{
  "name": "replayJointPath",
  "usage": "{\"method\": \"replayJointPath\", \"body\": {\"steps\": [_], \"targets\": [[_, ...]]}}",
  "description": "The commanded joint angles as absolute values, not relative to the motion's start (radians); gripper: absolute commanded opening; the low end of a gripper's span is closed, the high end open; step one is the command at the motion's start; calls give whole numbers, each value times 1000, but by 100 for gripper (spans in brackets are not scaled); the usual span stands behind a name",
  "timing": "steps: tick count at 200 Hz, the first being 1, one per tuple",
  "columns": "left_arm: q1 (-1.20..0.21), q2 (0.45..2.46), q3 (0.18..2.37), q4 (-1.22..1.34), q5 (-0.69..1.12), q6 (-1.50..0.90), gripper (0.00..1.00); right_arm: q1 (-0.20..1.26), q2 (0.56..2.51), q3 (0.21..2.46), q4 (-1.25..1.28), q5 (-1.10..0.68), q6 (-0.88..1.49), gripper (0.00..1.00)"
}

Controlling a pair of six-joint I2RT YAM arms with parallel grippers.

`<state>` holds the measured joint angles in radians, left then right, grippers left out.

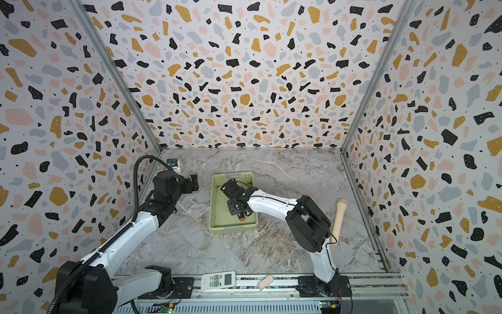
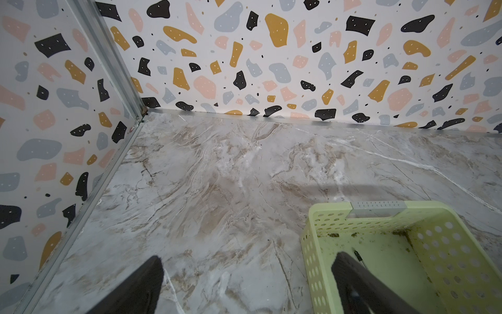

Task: Put the screwdriver in the bin
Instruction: Place the screwdriver into the bin, then reset both arms

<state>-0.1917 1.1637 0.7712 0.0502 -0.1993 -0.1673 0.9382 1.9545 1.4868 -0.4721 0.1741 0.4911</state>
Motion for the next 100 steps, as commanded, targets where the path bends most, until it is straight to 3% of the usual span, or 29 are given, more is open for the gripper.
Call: {"method": "replayJointPath", "body": {"steps": [1, 48, 100], "targets": [[-195, 1154, 799, 61, -196, -146, 99, 943, 1858, 1573, -536, 203, 461, 52], [-195, 1154, 804, 51, -201, -146, 99, 923, 1765, 1643, -594, 207, 439, 55], [-195, 1155, 805, 46, -195, -144, 99, 839, 1594, 1571, -628, 232, 430, 59]]}}
